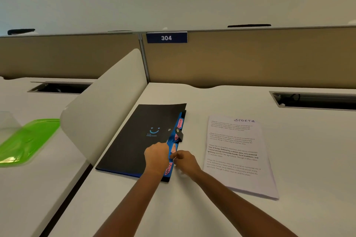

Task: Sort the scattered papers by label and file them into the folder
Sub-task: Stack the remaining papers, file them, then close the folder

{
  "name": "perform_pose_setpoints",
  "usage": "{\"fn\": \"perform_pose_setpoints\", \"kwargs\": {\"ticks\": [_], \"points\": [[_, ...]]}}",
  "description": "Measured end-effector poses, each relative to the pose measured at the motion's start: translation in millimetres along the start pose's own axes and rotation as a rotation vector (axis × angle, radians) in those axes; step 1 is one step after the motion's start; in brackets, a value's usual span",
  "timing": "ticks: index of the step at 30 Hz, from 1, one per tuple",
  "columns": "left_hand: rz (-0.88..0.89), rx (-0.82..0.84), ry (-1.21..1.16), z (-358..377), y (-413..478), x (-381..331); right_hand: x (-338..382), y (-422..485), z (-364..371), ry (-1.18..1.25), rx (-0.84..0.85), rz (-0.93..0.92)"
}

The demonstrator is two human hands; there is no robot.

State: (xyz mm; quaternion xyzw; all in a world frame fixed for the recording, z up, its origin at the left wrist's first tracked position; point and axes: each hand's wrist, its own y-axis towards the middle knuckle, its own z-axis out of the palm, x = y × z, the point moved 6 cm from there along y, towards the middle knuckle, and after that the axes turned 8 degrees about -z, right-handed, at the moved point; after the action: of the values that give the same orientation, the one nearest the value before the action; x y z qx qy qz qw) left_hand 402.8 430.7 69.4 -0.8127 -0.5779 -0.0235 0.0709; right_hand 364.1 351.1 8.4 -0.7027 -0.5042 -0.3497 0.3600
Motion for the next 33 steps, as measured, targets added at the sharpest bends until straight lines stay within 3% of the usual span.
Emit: {"fn": "perform_pose_setpoints", "kwargs": {"ticks": [3, 9, 19, 24, 33], "points": [[0.011, -0.027, -0.05, -3.4, 0.1, -0.1, 0.2, 0.0, 0.6, 0.031, 0.012, 0.048], [-0.033, -0.209, -0.368, -42.2, 8.4, 47.9, -0.1, 1.9, 5.9, 0.065, -0.009, 0.091], [-0.052, -0.205, -0.595, -43.3, 7.8, 61.4, 29.7, -1.8, 4.7, 0.209, -0.306, -0.016], [-0.023, -0.267, -0.682, -47.3, 8.1, 60.9, 50.1, 3.3, 15.2, 0.131, -0.133, -0.063], [0.007, -0.251, -0.636, -47.7, 10.3, 49.8, 90.1, -6.6, 21.3, 0.001, -0.181, -0.355]]}}
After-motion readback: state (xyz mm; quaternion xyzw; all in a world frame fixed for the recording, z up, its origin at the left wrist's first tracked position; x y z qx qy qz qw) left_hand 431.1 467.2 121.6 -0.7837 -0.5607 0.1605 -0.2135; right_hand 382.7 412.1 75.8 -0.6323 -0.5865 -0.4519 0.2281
